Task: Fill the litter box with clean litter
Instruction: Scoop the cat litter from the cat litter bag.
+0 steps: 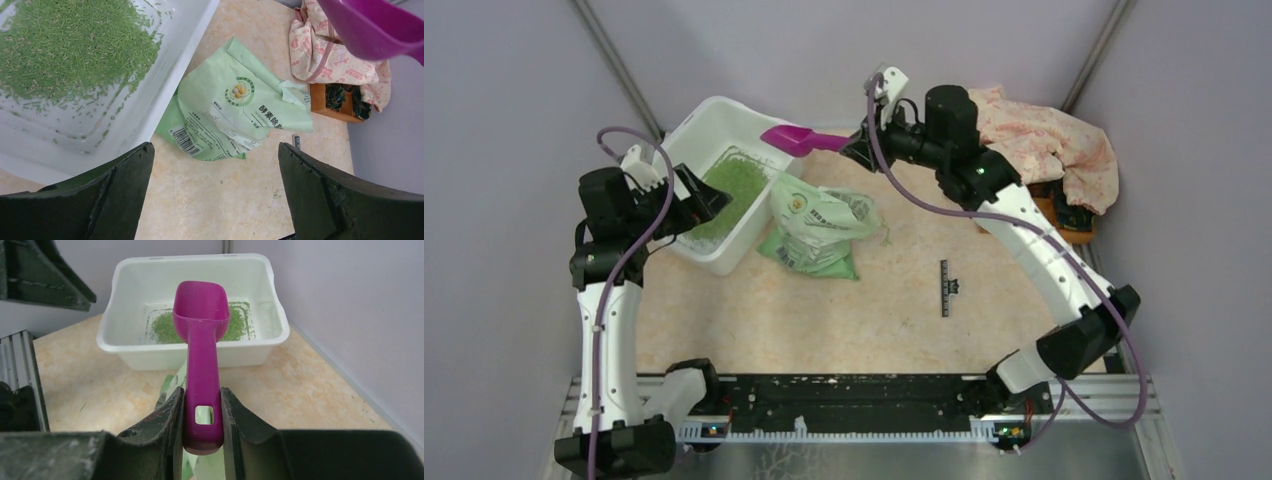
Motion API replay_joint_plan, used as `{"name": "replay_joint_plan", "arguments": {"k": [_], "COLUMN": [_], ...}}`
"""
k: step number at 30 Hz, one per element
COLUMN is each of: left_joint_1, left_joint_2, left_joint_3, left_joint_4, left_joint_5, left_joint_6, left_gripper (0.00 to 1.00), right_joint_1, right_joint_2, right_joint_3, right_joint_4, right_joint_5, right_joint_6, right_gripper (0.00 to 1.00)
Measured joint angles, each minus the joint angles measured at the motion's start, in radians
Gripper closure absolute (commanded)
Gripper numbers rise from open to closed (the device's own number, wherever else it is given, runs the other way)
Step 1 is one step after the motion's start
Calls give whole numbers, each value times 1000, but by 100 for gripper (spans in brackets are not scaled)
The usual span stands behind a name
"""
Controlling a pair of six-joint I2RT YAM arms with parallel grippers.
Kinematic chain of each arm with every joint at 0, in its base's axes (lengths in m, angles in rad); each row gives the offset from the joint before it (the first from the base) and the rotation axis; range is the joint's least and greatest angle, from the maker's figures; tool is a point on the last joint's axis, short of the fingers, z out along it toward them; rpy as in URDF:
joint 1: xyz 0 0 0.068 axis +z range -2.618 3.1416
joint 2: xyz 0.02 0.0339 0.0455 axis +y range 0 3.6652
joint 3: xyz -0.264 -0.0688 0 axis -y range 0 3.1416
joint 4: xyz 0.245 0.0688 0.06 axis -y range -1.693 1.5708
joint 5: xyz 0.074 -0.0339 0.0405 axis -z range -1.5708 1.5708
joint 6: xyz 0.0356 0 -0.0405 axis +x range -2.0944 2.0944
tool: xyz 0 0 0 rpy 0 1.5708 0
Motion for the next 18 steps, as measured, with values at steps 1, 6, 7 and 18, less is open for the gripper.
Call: {"name": "replay_joint_plan", "arguments": {"k": [1, 6, 7, 18], "left_joint_1": [0, 0, 0, 0], "left_joint_2": [11, 61, 68, 121], "left_joint_3": [5, 30, 32, 34], "left_joint_4": [4, 25, 32, 85], "left_joint_5": [7, 45, 54, 124], "left_joint_6": [-2, -7, -9, -28], "left_gripper": [1, 1, 1, 1], "right_joint_1": [0, -4, -4, -5], "right_joint_2": [-23, -163, -190, -331], "right_joint_3": [0, -21, -35, -104], "right_joint_4": [-36, -240, -266, -583], "right_joint_5": [-1, 27, 38, 251], "right_joint_6": [-7, -74, -84, -134], "right_gripper": [100, 100, 100, 100]}}
